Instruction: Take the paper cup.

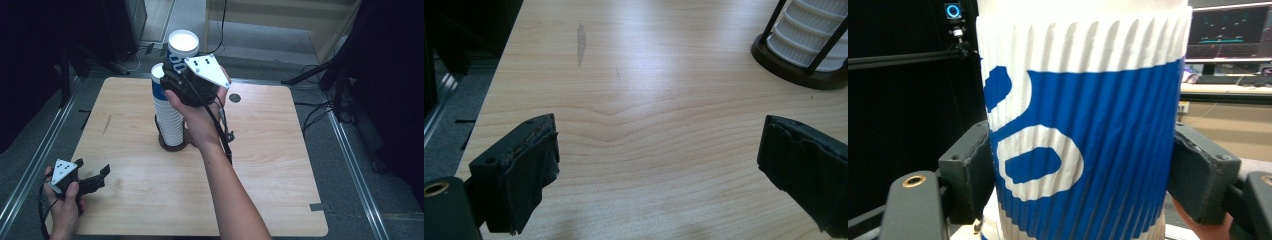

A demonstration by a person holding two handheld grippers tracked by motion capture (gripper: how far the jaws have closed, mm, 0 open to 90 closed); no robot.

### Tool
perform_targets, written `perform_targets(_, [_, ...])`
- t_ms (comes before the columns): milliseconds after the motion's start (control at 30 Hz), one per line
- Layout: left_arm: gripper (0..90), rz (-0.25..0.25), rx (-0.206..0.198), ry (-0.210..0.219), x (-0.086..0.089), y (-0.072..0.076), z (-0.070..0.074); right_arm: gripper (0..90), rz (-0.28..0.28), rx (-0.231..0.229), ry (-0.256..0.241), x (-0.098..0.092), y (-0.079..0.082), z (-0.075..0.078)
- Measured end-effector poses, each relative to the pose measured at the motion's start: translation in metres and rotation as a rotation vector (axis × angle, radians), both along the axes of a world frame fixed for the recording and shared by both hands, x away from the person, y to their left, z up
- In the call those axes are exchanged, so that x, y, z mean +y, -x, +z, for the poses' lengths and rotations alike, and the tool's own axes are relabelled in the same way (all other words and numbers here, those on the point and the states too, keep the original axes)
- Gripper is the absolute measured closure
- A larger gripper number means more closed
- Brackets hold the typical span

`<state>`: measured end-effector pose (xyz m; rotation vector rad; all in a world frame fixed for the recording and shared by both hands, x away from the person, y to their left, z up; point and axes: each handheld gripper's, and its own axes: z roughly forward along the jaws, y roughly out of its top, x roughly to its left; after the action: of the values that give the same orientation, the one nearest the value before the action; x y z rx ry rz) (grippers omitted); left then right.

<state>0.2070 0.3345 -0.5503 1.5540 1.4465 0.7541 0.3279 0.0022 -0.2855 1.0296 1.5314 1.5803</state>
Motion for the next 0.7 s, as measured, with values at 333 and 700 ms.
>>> perform_targets(333, [3.9,0.003,-0.006,-0.01,-0.002,0.0,-0.001,21.6,-0.05,0.007,0.035,-0.041,0.013,-0.014])
perform_targets(700, [3.9,-0.011,-0.028,-0.012,-0.003,0.0,-0.001,21.7,-0.078,0.03,0.038,-0.072,0.025,-0.034])
